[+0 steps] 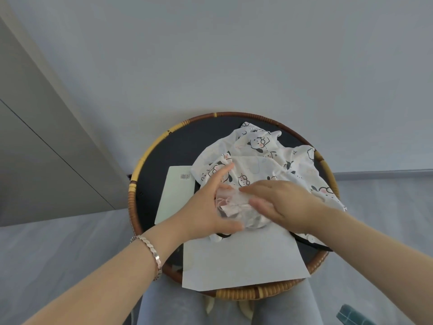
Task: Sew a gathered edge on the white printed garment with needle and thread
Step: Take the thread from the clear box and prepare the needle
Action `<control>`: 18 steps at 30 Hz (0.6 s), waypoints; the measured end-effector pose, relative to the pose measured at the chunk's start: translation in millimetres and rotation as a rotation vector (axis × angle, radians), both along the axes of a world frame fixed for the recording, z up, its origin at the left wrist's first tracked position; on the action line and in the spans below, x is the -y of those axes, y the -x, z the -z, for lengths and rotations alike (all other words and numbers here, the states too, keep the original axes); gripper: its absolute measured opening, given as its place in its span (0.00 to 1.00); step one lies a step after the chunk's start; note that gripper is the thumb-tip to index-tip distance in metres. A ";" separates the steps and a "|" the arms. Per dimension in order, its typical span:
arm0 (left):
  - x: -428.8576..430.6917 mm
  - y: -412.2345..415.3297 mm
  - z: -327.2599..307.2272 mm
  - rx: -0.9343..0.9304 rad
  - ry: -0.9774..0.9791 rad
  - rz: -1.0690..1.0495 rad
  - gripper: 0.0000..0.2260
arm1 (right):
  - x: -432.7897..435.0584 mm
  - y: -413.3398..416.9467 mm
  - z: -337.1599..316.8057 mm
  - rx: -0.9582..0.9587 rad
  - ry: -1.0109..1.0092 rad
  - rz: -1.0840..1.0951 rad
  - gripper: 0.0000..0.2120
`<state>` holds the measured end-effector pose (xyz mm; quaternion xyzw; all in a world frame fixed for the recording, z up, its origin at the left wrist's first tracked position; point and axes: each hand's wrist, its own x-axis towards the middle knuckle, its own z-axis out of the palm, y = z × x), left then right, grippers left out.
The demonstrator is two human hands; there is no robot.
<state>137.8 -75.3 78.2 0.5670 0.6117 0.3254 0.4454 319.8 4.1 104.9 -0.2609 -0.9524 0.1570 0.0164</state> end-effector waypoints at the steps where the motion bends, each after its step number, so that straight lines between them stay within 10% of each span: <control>1: 0.8 1.3 1.2 -0.039 -0.010 0.025 0.47 | -1.2 2.7 0.1 -0.058 0.077 0.058 0.30; 7: 4.2 0.0 7.6 -0.022 -0.082 0.000 0.53 | -25.4 19.7 -1.6 -0.500 0.734 0.673 0.17; 12: 4.9 -1.6 17.8 -0.046 -0.108 -0.069 0.44 | -23.8 15.2 -3.8 -0.650 0.046 0.770 0.09; 18: 7.4 -7.8 17.9 -0.082 -0.113 -0.036 0.45 | 4.6 17.7 -18.5 0.103 -0.021 0.187 0.12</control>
